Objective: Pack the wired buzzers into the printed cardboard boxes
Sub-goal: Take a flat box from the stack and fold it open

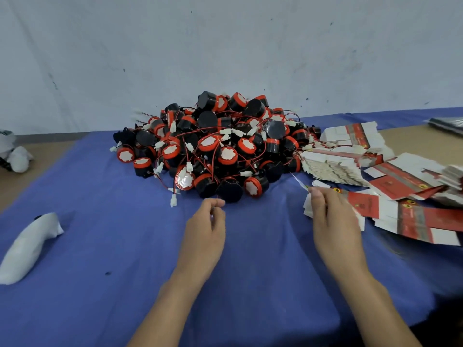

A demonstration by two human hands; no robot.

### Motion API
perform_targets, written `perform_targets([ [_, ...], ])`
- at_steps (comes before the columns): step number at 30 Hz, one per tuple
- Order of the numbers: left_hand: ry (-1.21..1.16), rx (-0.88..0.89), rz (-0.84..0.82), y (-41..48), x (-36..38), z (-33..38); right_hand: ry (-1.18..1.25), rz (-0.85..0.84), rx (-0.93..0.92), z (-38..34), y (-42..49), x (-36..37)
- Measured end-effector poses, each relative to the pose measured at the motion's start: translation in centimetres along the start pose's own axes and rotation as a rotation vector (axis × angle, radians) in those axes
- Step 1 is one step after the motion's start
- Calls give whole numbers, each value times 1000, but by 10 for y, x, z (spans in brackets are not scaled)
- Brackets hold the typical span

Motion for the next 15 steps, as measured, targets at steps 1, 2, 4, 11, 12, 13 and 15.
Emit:
perform_targets([
  [1,5,54,24,-4,1,6,173,52,-25,-11,-2,-1],
  [2,-12,98,47,-9,3,12,314,86,-37,-22,-5,-2],
  [4,-88,156,76,-17,8,25,536,114,-32,-40,-10,1],
  [11,-224,234,43,-22,9,34,908,-64,268,-58,-17,24],
  [12,-230,236,29,-20,7,34,907,-82,301,-56,-17,26],
  [13,-229,247,21,-19,5,34,902,-109,322,-55,-18,28],
  [15,-192,297,25,-21,2,36,891,-156,344,-54,-20,31],
])
Point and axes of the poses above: each hand's wrist, its own y-axis towards the middle knuckle, its own x-axis out of the palm, z = x × y, the point moved 1 cm from there along y, towards the middle knuckle, and after that the axes turned 3 degrees about z, right-handed, at the moved point
